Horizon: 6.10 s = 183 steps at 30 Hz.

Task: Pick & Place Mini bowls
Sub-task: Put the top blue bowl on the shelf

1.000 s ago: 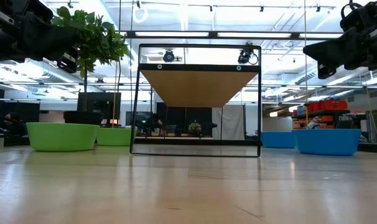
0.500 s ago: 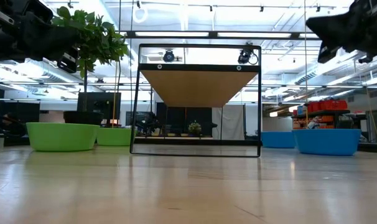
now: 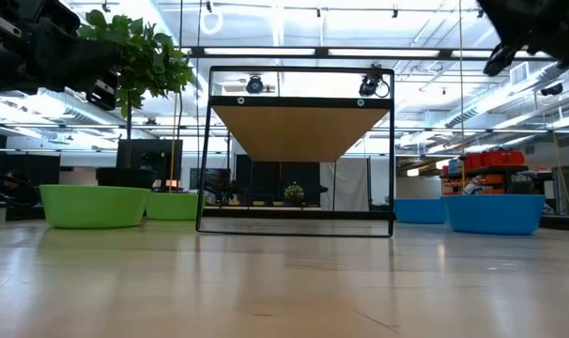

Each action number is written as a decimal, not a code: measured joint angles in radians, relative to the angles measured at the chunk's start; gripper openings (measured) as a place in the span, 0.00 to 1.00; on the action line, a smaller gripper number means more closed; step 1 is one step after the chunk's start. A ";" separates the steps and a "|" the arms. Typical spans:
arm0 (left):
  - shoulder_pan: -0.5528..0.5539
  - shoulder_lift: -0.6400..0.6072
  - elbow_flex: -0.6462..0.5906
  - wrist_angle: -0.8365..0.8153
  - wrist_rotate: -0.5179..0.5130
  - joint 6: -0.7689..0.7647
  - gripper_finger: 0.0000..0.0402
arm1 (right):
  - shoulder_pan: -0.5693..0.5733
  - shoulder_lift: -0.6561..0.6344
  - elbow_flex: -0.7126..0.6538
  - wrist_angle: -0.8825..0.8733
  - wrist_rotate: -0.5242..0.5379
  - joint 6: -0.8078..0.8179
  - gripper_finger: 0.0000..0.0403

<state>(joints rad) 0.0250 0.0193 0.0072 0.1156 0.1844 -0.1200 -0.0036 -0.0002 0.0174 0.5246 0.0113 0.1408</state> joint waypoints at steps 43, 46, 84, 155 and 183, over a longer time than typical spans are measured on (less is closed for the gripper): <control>0.000 0.000 0.000 0.000 0.000 0.000 0.07 | 0.000 0.255 0.542 0.268 0.149 -0.052 0.06; 0.000 0.000 0.000 0.000 0.000 0.000 0.07 | 0.000 0.302 0.633 0.205 0.217 -0.050 0.06; 0.000 0.000 0.000 0.000 0.000 0.000 0.07 | 0.000 0.797 1.723 -0.751 0.269 -0.150 0.06; 0.000 0.000 0.000 0.000 0.000 0.000 0.07 | -0.185 1.251 1.919 -1.648 0.677 -0.043 0.06; 0.000 0.000 0.000 0.000 0.000 0.000 0.07 | -0.254 1.289 1.919 -1.845 0.590 -0.044 0.06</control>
<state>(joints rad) 0.0246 0.0193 0.0072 0.1158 0.1844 -0.1200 -0.2572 1.2892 1.9362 -1.3206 0.6008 0.0967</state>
